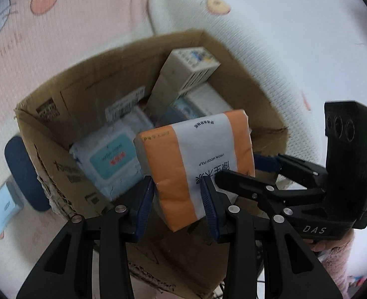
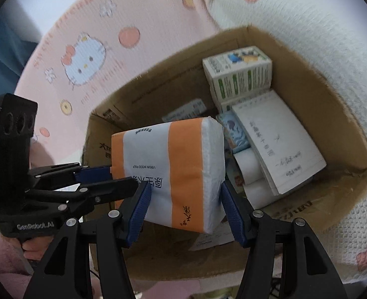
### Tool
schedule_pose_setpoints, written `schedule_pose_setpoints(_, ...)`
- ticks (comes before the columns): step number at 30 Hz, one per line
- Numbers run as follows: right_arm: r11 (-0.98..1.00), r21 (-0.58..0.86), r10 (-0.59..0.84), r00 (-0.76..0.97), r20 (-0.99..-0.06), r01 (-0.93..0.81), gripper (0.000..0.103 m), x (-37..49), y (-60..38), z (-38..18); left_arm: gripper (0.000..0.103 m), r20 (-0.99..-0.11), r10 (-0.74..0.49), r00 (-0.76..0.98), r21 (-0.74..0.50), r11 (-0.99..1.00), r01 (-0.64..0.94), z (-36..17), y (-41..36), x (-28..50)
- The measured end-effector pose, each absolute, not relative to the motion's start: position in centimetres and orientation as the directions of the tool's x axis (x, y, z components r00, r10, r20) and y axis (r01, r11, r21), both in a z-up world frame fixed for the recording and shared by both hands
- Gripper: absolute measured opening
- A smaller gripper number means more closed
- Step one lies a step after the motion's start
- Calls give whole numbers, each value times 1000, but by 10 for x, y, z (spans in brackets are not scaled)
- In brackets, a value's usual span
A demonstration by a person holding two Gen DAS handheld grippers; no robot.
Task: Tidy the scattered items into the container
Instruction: 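Lift the tissue pack and carry it over the cardboard box, then lower the tissue pack into the box and open both grippers, then withdraw both grippers from the box toward the mat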
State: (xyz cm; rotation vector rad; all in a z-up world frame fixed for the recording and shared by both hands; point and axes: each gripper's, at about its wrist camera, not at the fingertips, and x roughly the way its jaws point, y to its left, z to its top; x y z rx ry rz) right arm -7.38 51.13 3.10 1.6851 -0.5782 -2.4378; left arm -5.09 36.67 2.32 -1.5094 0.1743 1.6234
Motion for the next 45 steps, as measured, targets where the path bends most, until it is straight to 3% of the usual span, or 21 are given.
schedule_pose_setpoints(8, -939, 340, -331, -137, -933, -48, 56, -90, 500, 20, 41, -879, 398, 263, -470, -632, -616, 12, 372, -55)
schedule_pose_setpoints(19, -966, 257, -257, 12, -966, 0, 56, -86, 483, 11, 41, -886, 313, 342, -463, -633, -621, 9, 372, -41)
schedule_pose_setpoints(27, -979, 204, -204, 22, -979, -2, 57, -87, 486, 15, 41, -892, 295, 343, -452, -621, -640, 11, 371, -41)
schedule_pose_setpoints(33, -988, 152, -152, 4, -988, 2, 57, -91, 481, 9, 41, -916, 322, 237, -391, -596, -701, 19, 369, -36)
schedule_pose_setpoints(39, -999, 46, -46, -59, -997, 2, 63, -81, 465, 26, 50, -927, 348, 137, -331, -591, -736, 26, 364, -33)
schedule_pose_setpoints(45, -1000, -9, 10, -91, -996, -15, 64, -71, 451, 31, 52, -919, 393, 28, -282, -606, -744, 36, 359, -31)
